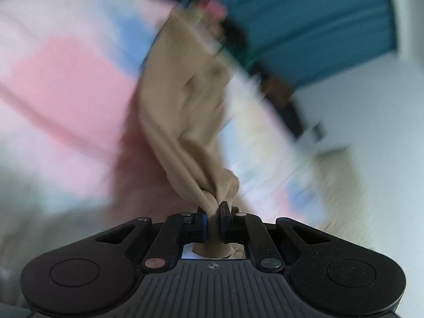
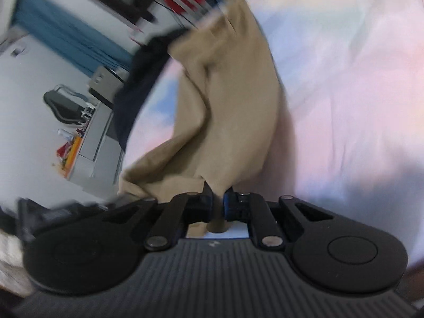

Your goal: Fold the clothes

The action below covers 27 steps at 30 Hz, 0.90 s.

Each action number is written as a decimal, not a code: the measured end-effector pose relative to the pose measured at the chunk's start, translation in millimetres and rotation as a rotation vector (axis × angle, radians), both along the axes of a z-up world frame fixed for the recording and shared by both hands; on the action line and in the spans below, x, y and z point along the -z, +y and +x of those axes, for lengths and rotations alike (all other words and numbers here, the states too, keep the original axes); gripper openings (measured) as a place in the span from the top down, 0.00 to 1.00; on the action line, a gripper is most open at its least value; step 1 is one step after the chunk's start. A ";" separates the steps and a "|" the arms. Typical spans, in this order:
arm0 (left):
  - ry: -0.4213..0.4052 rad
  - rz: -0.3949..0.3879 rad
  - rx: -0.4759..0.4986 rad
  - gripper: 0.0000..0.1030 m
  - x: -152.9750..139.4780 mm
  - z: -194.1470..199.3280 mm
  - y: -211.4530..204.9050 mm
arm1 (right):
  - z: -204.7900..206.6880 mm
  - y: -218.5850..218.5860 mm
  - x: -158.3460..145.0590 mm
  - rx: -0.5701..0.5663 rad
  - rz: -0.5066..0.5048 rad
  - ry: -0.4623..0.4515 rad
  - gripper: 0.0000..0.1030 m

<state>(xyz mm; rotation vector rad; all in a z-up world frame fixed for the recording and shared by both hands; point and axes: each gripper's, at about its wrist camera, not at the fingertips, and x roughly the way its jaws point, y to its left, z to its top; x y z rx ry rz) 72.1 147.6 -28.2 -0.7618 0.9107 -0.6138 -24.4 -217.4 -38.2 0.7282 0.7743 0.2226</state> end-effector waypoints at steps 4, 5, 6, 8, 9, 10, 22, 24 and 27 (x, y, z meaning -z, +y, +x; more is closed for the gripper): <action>-0.127 -0.019 -0.080 0.92 -57.6 -10.7 8.6 | -5.9 -18.9 -67.1 0.014 -0.011 -0.146 0.90; -0.139 -0.031 -0.089 0.92 -64.3 -15.7 11.9 | -9.6 -21.7 -80.4 0.014 -0.019 -0.172 0.90; -0.144 -0.046 -0.093 0.92 -68.6 -21.2 15.5 | -15.2 -24.1 -91.1 0.012 -0.027 -0.191 0.90; -0.154 -0.065 -0.098 0.92 -73.7 -35.2 21.5 | -27.9 -29.5 -101.8 0.008 -0.032 -0.208 0.90; -0.158 -0.065 -0.098 0.92 -72.5 -45.3 23.0 | -36.4 -32.0 -103.1 0.000 -0.035 -0.208 0.90; -0.153 -0.063 -0.097 0.92 -68.6 -57.0 23.3 | -43.6 -29.9 -103.1 -0.010 -0.044 -0.202 0.90; -0.038 -0.057 -0.136 0.92 -15.8 -138.0 36.9 | -113.7 -11.9 -72.3 -0.090 -0.070 -0.133 0.90; -0.071 -0.037 -0.145 0.92 -27.0 -116.9 28.2 | -96.8 -12.8 -79.0 -0.050 -0.079 -0.163 0.90; -0.149 0.024 -0.162 0.92 -45.2 -70.6 8.1 | -59.2 -14.1 -87.1 0.014 -0.112 -0.218 0.90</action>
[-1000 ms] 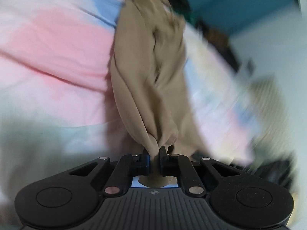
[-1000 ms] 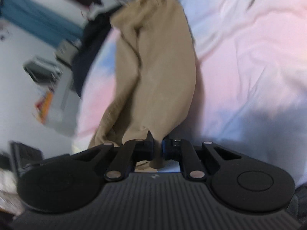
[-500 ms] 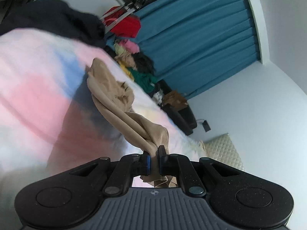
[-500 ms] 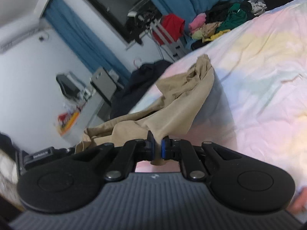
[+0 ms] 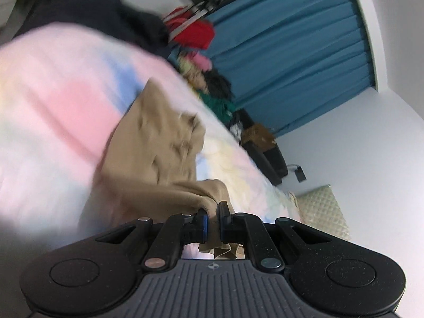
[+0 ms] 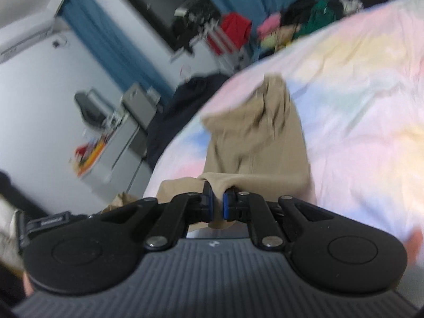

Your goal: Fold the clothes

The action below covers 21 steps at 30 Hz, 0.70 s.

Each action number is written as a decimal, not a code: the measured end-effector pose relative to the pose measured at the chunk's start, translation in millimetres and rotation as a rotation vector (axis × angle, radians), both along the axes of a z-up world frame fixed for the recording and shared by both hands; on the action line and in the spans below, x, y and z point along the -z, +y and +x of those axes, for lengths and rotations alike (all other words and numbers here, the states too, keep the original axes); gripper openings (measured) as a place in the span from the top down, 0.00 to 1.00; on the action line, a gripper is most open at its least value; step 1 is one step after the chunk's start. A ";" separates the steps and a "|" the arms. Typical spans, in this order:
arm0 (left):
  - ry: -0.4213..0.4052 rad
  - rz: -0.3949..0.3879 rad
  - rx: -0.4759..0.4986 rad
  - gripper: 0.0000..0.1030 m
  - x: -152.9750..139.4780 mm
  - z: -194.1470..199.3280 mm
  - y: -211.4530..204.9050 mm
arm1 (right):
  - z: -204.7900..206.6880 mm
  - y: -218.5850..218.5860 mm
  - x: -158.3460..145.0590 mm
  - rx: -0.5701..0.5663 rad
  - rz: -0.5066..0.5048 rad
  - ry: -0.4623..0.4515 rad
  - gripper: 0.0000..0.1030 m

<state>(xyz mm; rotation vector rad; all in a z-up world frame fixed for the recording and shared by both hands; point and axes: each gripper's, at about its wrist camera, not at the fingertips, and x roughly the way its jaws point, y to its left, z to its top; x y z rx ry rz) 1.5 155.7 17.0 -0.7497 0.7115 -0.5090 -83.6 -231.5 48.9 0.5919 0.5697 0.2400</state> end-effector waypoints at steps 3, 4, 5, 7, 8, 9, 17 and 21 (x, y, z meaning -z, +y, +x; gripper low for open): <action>-0.089 0.117 -0.040 0.92 -16.3 40.7 -26.6 | 49.4 5.1 -2.8 0.056 -0.064 -0.054 0.90; -0.112 0.156 -0.057 0.92 -18.4 53.9 -35.4 | 65.5 5.9 -0.6 0.069 -0.079 -0.067 0.90; -0.136 0.201 -0.075 0.92 -18.9 68.9 -43.8 | 81.4 7.4 2.0 0.080 -0.090 -0.079 0.90; -0.188 0.298 -0.109 0.92 -16.9 99.6 -61.1 | 109.6 8.0 11.9 0.093 -0.101 -0.087 0.90; -0.196 0.330 -0.124 0.92 -10.9 114.1 -67.6 | 123.2 7.9 17.5 0.098 -0.106 -0.089 0.90; -0.195 0.354 -0.137 0.92 -3.6 128.5 -73.1 | 137.5 8.7 23.8 0.101 -0.113 -0.088 0.90; -0.117 0.350 -0.144 0.92 70.8 215.4 -82.9 | 222.9 6.8 92.7 0.096 -0.186 -0.043 0.90; -0.100 0.393 -0.129 0.92 98.4 240.5 -89.5 | 253.8 0.6 123.5 0.094 -0.182 0.027 0.90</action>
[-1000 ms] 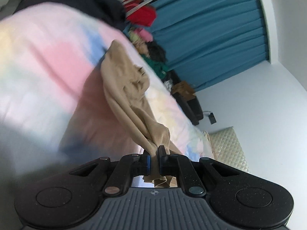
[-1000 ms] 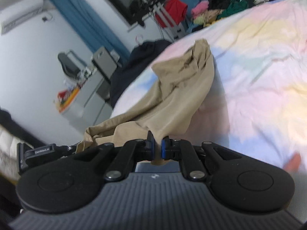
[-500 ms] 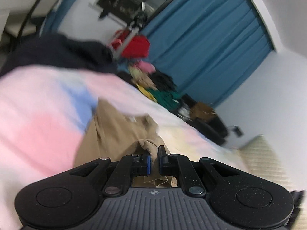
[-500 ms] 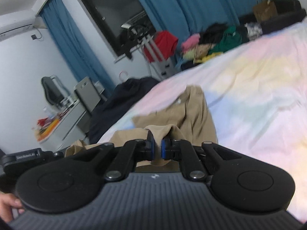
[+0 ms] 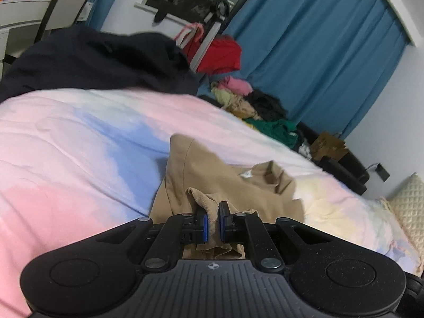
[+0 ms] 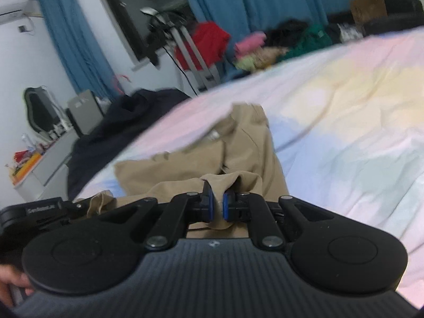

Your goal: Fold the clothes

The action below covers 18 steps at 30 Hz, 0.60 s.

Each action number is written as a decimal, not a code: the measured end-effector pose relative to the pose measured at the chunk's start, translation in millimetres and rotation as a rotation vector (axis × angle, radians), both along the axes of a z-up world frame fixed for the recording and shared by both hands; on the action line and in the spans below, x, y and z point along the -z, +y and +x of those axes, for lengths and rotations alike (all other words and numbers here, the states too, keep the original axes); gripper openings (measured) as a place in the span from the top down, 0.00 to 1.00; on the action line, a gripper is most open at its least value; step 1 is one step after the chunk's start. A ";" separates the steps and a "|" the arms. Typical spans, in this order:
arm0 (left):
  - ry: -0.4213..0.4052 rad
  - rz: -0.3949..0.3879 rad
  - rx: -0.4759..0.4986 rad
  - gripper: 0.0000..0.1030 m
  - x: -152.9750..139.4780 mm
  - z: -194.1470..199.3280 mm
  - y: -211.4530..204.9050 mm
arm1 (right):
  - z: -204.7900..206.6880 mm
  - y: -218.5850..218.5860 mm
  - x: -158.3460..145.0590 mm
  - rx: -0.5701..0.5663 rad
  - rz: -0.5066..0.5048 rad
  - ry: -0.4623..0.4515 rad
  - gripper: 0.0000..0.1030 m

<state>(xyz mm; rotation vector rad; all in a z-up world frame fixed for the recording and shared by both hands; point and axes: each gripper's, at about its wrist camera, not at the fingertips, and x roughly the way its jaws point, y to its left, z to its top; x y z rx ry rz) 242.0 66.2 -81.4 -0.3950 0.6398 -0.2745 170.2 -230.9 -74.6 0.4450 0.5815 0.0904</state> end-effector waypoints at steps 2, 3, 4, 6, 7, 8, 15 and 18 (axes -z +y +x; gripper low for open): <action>0.020 0.045 0.020 0.91 17.2 14.7 -6.2 | 14.8 -2.7 13.3 -0.002 -0.008 0.050 0.90; 0.035 0.058 0.029 0.91 26.0 19.6 -7.3 | 19.9 -3.5 19.7 -0.001 -0.012 0.075 0.90; 0.049 0.071 0.034 0.91 33.4 23.4 -9.1 | 25.4 -5.4 27.5 0.000 -0.007 0.101 0.90; 0.050 0.107 0.047 0.91 45.7 29.3 -13.8 | 32.2 -8.8 41.4 0.003 0.007 0.137 0.89; 0.046 0.120 0.050 0.91 48.0 30.5 -16.1 | 33.6 -9.3 45.7 0.004 0.008 0.144 0.89; 0.042 0.131 0.051 0.91 48.9 31.0 -18.4 | 33.9 -8.9 48.5 0.004 0.007 0.146 0.89; 0.000 0.172 0.094 0.50 32.3 14.9 -24.8 | 22.9 3.2 31.6 0.010 -0.096 0.121 0.77; -0.057 0.237 0.089 0.27 17.9 -2.2 -30.6 | 7.1 11.5 14.6 0.025 -0.156 0.066 0.17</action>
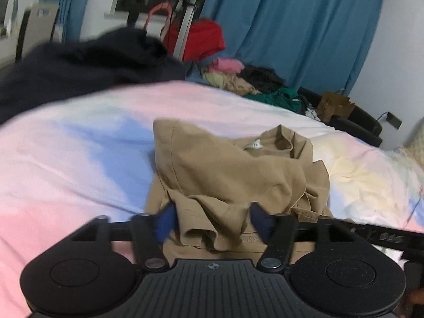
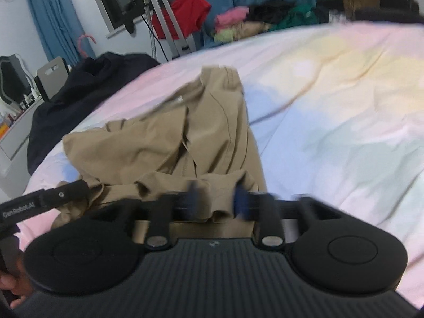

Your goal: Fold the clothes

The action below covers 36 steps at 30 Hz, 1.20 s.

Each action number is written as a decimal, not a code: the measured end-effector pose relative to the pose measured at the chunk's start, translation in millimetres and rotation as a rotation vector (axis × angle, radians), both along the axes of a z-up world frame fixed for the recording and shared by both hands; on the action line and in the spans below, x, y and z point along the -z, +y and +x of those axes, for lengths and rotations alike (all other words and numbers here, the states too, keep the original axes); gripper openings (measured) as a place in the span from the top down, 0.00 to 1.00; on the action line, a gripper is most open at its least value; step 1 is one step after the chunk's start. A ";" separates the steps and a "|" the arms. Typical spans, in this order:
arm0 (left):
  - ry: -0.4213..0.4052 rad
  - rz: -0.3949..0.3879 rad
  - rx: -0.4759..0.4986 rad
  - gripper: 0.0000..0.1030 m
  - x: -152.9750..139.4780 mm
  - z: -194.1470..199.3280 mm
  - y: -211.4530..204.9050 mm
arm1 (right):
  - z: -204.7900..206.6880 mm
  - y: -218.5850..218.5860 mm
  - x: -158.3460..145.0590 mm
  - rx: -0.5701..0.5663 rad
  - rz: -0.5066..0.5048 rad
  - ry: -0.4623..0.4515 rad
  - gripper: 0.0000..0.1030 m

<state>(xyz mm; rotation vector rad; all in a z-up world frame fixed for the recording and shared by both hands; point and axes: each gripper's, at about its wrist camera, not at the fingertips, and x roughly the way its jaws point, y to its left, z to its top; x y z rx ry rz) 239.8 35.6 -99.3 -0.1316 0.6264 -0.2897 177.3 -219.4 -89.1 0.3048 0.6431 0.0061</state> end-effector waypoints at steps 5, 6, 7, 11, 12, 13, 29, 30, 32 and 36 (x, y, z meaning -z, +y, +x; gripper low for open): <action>-0.098 0.044 0.019 0.10 -27.3 -43.9 -1.3 | -43.0 12.4 -38.2 -0.023 -0.105 -0.150 0.10; -0.110 0.044 0.014 0.09 -32.8 -53.6 0.3 | -51.9 14.1 -44.5 -0.023 -0.122 -0.171 0.10; -0.123 0.045 0.010 0.07 -38.3 -63.3 2.0 | -60.8 15.2 -50.0 -0.023 -0.131 -0.188 0.10; -0.116 0.002 0.015 0.05 -55.8 -100.3 10.6 | -97.0 17.8 -67.4 -0.025 -0.148 -0.238 0.10; -0.103 -0.008 0.017 0.05 -58.5 -108.3 12.8 | -103.2 18.9 -70.4 -0.023 -0.155 -0.245 0.10; -0.081 -0.024 0.023 0.05 -58.2 -115.6 15.5 | -108.9 19.9 -72.4 -0.021 -0.161 -0.251 0.10; 0.423 -0.409 -0.079 0.05 30.0 -93.9 63.3 | -120.1 23.4 -66.3 -0.001 -0.115 -0.212 0.10; 0.431 -0.418 -0.088 0.05 33.1 -90.0 64.0 | -119.4 22.5 -65.5 0.002 -0.106 -0.208 0.10; 0.429 -0.426 -0.099 0.05 35.4 -86.7 64.1 | -118.5 20.2 -64.1 0.005 -0.091 -0.203 0.10; 0.321 -0.512 -0.080 0.09 25.6 -101.0 72.0 | -115.9 16.8 -61.1 0.016 -0.072 -0.185 0.10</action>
